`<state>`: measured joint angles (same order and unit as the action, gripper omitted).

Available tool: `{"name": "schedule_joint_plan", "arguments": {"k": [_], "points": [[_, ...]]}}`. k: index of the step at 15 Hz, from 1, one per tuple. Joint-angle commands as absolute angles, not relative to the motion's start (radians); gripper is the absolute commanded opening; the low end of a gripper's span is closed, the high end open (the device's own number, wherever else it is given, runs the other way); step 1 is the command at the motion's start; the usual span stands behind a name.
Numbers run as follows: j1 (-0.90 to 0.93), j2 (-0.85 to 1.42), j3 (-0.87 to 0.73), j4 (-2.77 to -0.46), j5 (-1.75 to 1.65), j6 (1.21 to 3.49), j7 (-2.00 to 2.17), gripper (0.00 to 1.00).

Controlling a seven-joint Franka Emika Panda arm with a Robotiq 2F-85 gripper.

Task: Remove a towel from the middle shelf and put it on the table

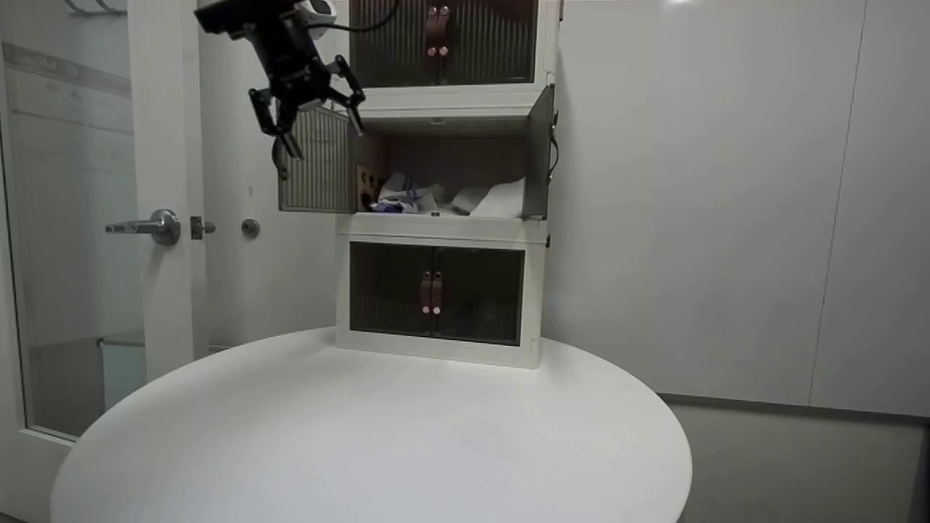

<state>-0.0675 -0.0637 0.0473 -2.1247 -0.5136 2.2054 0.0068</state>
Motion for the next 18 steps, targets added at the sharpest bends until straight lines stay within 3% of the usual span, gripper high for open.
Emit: {"name": "schedule_joint_plan", "arguments": {"k": [1,7,18], "points": [[-0.079,0.165,0.029,-1.885,-0.556,2.276,0.055,1.00],[-0.049,0.415,-0.059,-1.626,-0.468,2.391,0.126,1.00],[-0.043,0.577,-0.189,-1.435,-0.345,2.665,0.267,1.00]]}}
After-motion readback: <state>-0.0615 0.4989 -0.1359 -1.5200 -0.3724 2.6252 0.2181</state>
